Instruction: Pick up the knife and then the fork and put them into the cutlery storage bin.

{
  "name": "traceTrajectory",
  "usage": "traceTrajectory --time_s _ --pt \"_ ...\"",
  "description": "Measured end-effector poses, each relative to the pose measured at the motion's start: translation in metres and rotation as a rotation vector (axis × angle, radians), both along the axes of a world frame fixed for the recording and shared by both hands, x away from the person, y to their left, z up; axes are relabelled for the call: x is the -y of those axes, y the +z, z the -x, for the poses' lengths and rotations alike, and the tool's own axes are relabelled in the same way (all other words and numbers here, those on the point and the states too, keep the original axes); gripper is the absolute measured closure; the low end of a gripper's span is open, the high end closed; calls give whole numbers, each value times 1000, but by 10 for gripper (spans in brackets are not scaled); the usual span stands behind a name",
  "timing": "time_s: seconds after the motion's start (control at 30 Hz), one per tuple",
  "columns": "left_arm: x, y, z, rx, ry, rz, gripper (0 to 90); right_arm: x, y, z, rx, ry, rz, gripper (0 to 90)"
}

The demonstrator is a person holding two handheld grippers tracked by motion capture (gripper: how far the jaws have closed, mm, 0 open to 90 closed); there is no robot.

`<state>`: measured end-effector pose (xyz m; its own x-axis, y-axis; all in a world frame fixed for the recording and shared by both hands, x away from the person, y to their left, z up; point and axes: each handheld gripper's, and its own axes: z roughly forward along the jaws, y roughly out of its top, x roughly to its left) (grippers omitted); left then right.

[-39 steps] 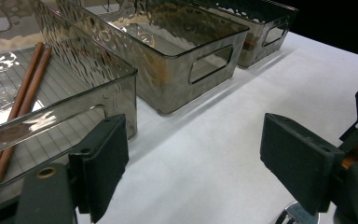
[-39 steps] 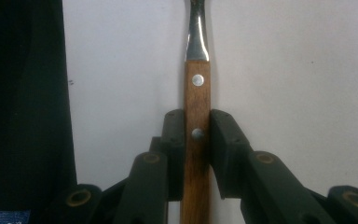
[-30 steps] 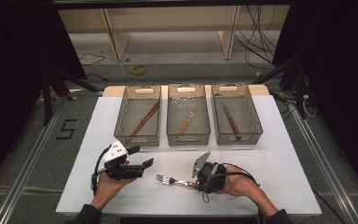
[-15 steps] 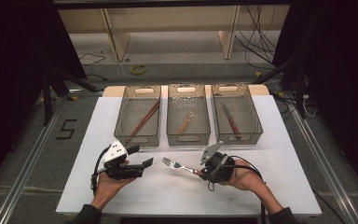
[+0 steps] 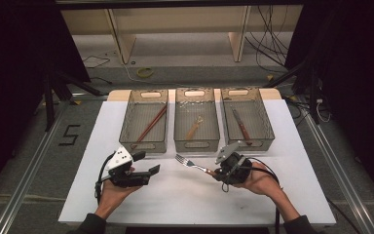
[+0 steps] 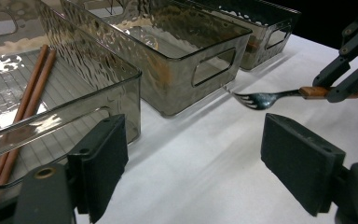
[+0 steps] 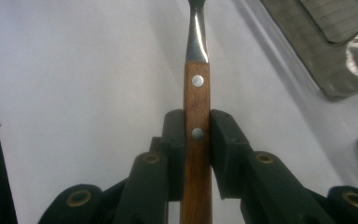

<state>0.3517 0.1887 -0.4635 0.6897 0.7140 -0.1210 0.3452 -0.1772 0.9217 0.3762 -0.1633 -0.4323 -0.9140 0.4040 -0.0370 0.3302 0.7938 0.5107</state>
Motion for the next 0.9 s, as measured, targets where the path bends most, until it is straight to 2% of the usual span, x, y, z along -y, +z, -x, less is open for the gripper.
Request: traceTrajectory --time_s 0.67,0.9 --pt "0 0 0 -1 0 -1 222 26 30 -13 78 -103 -83 771" --pt "0 -1 0 -1 -1 -4 222 41 48 -22 118 -161 -131 771"
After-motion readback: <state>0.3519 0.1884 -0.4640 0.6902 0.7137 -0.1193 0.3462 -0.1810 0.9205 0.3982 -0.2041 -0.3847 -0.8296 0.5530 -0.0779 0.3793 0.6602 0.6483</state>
